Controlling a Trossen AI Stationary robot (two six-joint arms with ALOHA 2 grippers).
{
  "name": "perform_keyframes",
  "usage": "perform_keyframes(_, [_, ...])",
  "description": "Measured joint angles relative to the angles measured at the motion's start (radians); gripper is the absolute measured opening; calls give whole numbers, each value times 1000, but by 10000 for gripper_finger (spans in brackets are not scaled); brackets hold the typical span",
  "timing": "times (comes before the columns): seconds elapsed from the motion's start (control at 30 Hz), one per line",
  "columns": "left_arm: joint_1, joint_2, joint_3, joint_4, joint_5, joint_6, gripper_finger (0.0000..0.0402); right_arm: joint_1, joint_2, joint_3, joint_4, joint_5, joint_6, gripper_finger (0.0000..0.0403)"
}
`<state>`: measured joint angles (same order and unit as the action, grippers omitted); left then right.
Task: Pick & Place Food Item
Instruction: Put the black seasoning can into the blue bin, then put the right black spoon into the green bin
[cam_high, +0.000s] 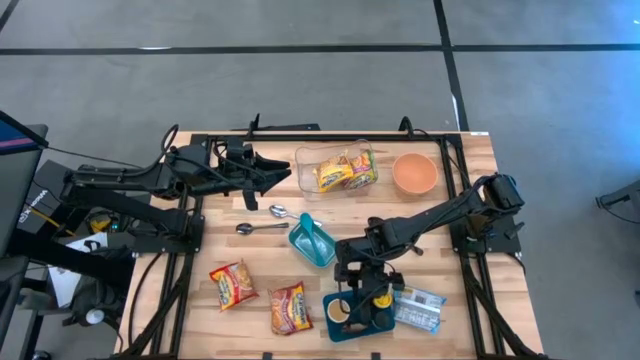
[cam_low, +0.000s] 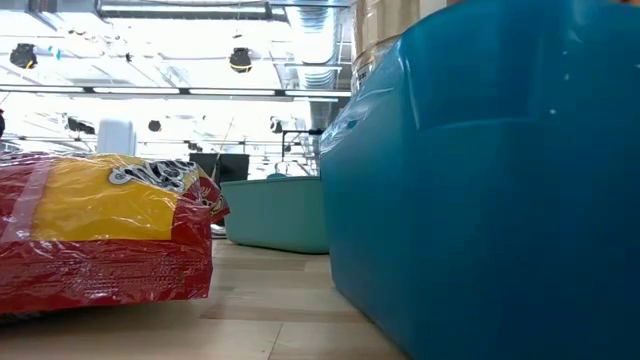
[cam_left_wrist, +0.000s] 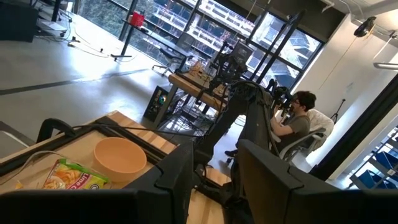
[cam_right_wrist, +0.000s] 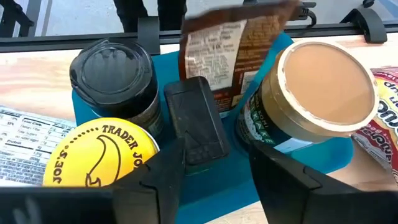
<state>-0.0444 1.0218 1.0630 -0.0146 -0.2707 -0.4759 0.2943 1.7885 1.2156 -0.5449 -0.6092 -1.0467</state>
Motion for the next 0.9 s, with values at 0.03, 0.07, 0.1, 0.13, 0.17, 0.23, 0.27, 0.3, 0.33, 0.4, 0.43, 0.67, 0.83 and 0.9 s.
perform_keyframes(0.03, [0, 0, 0, 0, 0, 0, 123, 0, 0, 0, 0, 0, 0, 171])
perform_keyframes(0.07, [0, 0, 0, 0, 0, 0, 123, 0, 0, 0, 0, 0, 0, 167])
perform_keyframes(0.1, [0, 0, 0, 0, 0, 0, 123, 0, 0, 0, 0, 0, 0, 163])
perform_keyframes(0.13, [0, 0, 0, 0, 1, 0, 123, 0, 0, 0, 0, 0, 1, 160])
perform_keyframes(0.17, [0, 0, 0, 0, 1, 0, 123, 0, 0, 0, 1, 0, 0, 156])
perform_keyframes(0.23, [0, 0, 0, 0, 1, 0, 123, 0, 0, 0, 5, 5, 0, 149])
perform_keyframes(0.27, [0, 0, 0, 0, 1, 0, 123, -1, 0, 0, 7, 5, 1, 145])
perform_keyframes(0.3, [0, 0, 0, 0, 1, 0, 123, -3, 0, 0, 10, 5, 1, 142])
perform_keyframes(0.33, [0, 0, 0, 0, 1, 0, 123, -4, 0, 0, 12, 5, 1, 139])
perform_keyframes(0.4, [0, 0, 0, 0, 2, 0, 123, -9, 0, 0, 20, 6, 1, 133])
perform_keyframes(0.43, [0, 0, 0, 0, 4, 0, 123, -12, 0, 0, 26, 6, 1, 130])
perform_keyframes(0.67, [0, 0, 0, 0, 5, 0, 123, -35, -1, 0, 78, 6, 37, 110])
perform_keyframes(0.83, [0, 0, 0, 0, 4, 0, 123, -36, -11, 0, 117, 6, 113, 100])
perform_keyframes(0.9, [0, 0, 0, 0, 4, 0, 123, -40, -20, -2, 124, 7, 165, 98])
